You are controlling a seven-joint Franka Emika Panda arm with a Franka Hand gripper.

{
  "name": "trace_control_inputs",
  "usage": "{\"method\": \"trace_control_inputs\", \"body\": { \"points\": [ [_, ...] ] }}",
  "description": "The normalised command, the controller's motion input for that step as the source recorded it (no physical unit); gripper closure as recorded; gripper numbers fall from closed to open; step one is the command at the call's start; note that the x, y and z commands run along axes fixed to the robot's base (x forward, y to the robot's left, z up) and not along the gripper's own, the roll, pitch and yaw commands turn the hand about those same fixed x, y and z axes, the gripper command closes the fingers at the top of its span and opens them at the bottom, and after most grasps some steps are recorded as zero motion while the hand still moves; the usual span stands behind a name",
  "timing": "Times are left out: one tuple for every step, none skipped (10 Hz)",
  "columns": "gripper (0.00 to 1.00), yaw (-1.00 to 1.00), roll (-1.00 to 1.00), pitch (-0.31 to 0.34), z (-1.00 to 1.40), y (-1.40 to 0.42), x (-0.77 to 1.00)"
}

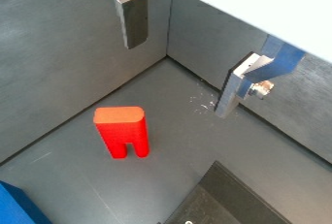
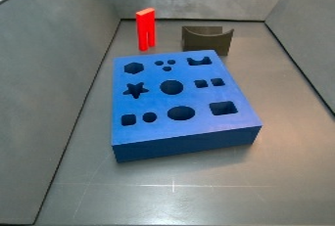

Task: Pick up the square-circle object. Move up. Move to above the board. Insert the square-circle object.
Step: Pick up the square-circle object.

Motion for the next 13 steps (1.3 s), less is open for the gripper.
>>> {"method": "trace_control_inputs", "body": {
  "points": [
    [0.0,0.0,0.0,0.0,0.0,-0.02,0.0],
    [0.0,0.1,0.0,0.0,-0.2,-0.19,0.03],
    [0.0,0.77,0.03,0.0,-0.33,-0.36,-0.2],
    [0.0,0.96,0.03,0.004,-0.37,-0.21,-0.08],
    [0.0,0.97,0.03,0.0,-0.37,-0.22,-0.08],
    [0.0,0.96,0.03,0.043,-0.43,-0.21,-0.05],
    [0.0,0.95,0.03,0.044,-0.44,-0.22,-0.05],
    [0.0,0.94,0.01,0.044,-0.45,-0.22,-0.02],
    [0.0,0.95,0.0,0.036,-0.47,-0.19,0.0],
    [0.0,0.97,0.0,0.02,-0.5,-0.17,0.0],
    [0.0,1.0,0.0,0.006,-0.51,-0.11,0.0],
    [0.0,1.0,0.01,0.0,-0.54,-0.11,0.0],
    [0.0,1.0,0.04,0.0,-0.56,-0.12,0.0]
  ]
}}
